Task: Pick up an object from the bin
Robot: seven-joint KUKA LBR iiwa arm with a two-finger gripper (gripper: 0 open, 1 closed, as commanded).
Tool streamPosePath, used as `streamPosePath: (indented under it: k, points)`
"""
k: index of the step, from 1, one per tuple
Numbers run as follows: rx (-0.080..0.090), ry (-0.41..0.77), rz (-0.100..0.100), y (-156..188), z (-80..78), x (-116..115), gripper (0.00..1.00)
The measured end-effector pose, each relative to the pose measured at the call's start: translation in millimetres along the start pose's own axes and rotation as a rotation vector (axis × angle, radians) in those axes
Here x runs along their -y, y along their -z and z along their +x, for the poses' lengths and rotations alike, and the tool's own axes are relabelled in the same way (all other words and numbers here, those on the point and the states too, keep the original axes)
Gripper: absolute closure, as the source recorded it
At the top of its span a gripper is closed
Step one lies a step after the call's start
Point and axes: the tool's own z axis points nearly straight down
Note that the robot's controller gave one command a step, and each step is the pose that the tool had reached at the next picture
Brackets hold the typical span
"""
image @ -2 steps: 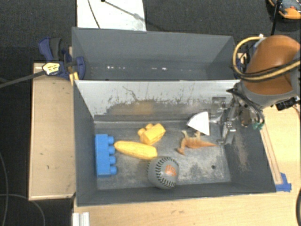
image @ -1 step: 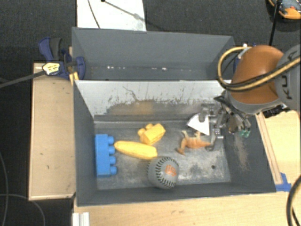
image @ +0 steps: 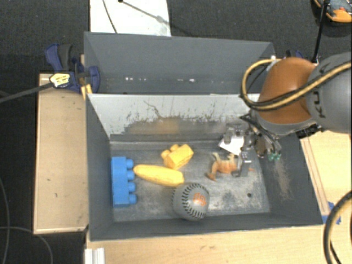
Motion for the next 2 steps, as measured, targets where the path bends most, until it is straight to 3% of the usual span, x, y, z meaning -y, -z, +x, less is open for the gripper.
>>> streamPosePath:
  k: [1, 2]
  points:
    - [0.001, -0.009, 0.0, -36.6, 2.0, -0.6, 0.0]
    - [-0.002, -0.154, -0.001, -53.8, 15.7, 7.9, 0.0]
